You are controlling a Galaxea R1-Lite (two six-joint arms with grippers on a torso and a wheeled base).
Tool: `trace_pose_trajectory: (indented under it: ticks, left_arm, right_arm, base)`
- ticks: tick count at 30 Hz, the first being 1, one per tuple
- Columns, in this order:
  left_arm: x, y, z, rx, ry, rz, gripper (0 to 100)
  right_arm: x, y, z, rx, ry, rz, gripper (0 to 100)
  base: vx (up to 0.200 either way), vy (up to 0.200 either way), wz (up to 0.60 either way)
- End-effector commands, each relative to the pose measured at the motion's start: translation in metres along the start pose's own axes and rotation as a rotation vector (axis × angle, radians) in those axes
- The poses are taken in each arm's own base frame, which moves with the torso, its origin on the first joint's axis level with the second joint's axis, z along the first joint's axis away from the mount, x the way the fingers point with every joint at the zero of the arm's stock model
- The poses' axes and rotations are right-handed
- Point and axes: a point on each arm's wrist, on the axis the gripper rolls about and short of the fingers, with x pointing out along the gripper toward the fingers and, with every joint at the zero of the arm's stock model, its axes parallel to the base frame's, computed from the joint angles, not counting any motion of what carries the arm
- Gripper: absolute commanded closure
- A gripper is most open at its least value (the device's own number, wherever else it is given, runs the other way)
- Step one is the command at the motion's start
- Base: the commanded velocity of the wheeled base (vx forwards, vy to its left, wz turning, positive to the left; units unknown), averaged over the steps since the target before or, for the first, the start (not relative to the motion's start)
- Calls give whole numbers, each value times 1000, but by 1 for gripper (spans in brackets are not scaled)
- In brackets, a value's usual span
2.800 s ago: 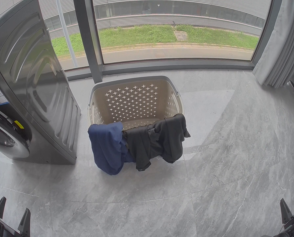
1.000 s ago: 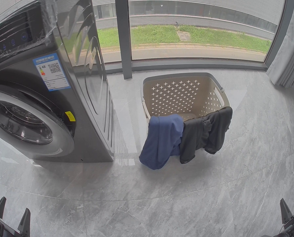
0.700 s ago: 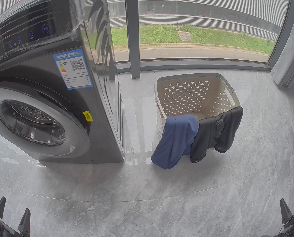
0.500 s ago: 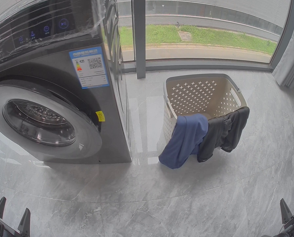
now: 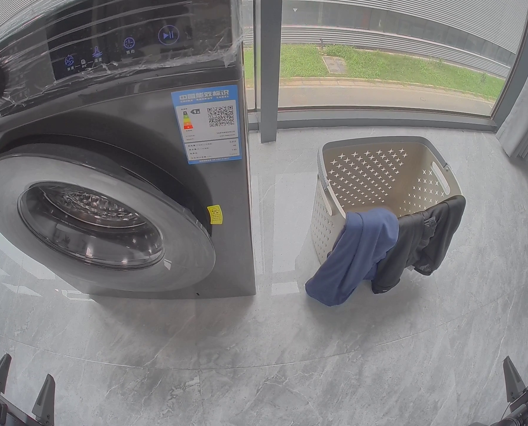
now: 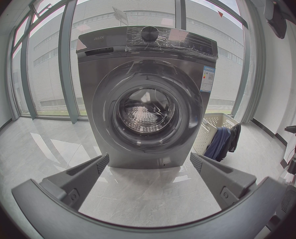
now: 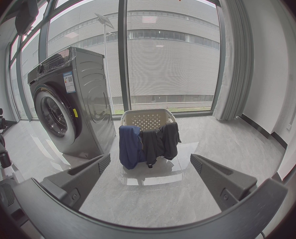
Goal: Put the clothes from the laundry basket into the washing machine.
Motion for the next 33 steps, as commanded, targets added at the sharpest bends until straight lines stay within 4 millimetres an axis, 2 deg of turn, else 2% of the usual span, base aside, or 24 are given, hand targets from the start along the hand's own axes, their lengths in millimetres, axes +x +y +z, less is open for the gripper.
trace_pose_trajectory:
  ticks: [1, 3, 9, 27, 33]
  left_arm:
    - [0, 0, -4, -1, 3, 1, 0]
    - [0, 0, -4, -1, 3, 1, 0]
    - [0, 0, -4, -1, 3, 1, 0]
    - [0, 0, -4, -1, 3, 1, 0]
    - [0, 0, -4, -2, 3, 1, 0]
  right_arm:
    - [0, 0, -5, -1, 4, 0, 0]
    - [0, 0, -5, -1, 4, 1, 0]
    - [0, 0, -5, -1, 4, 1, 0]
    - [0, 0, -5, -1, 4, 3, 0]
    - [0, 0, -5, -1, 4, 3, 0]
  base:
    - [0, 0, 600]
    - [0, 0, 600]
    - [0, 0, 0]
    - [0, 200, 0]
    - [0, 0, 0]
